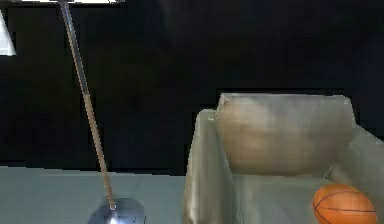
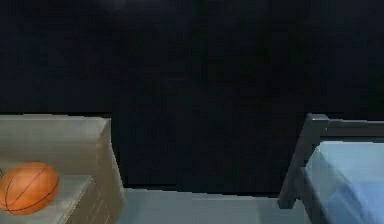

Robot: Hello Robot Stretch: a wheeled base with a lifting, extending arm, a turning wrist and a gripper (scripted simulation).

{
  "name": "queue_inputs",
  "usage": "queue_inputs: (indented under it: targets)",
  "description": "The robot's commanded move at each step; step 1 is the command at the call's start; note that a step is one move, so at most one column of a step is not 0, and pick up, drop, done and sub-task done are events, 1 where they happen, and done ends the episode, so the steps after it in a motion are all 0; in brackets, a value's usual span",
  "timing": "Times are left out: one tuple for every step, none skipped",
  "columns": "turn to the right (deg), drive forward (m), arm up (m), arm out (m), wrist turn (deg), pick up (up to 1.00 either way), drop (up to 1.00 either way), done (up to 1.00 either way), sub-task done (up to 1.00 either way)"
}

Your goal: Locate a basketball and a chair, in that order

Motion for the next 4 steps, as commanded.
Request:
queue_inputs:
  targets:
    - [-45.0, 0.0, 0.0, 0.0, 0.0, 0.0, 0.0, 0.0, 0.0]
    - [-18.0, 0.0, 0.0, 0.0, 0.0, 0.0, 0.0, 0.0, 0.0]
    - [0.0, 0.35, 0.0, 0.0, 0.0, 0.0, 0.0, 0.0, 0.0]
    - [-42.0, 0.0, 0.0, 0.0, 0.0, 0.0, 0.0, 0.0, 0.0]
